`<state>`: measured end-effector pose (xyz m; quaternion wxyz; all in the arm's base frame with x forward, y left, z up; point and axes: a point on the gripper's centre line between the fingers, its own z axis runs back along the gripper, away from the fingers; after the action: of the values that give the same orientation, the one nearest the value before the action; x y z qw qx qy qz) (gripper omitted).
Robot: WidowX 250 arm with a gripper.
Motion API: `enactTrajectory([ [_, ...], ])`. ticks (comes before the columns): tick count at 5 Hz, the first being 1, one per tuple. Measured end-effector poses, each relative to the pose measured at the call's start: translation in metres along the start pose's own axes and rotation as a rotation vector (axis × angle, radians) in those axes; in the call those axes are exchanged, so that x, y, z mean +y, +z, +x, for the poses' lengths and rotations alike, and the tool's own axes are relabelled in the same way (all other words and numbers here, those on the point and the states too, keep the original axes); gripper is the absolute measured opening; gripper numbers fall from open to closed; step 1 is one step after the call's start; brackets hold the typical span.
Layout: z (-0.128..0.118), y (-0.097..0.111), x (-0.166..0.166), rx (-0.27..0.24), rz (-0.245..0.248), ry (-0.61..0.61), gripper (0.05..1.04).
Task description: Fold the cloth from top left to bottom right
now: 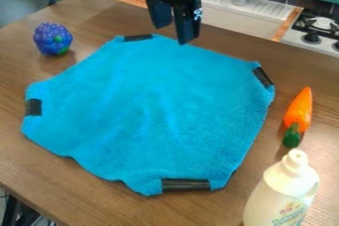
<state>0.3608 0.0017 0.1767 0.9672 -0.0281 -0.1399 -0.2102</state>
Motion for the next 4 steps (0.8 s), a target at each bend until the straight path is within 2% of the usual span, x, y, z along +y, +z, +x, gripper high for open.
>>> enactTrajectory([
  [1, -0.002, -0.012, 0.001, 0.03, -0.015, 0.003, 1.001],
  [2, 0.005, -0.012, 0.005, 0.021, -0.002, -0.047, 1.001],
  [3, 0.013, -0.009, 0.014, 0.03, -0.016, -0.14, 1.001],
  [4, 0.005, -0.008, 0.041, 0.034, -0.023, -0.196, 1.001],
])
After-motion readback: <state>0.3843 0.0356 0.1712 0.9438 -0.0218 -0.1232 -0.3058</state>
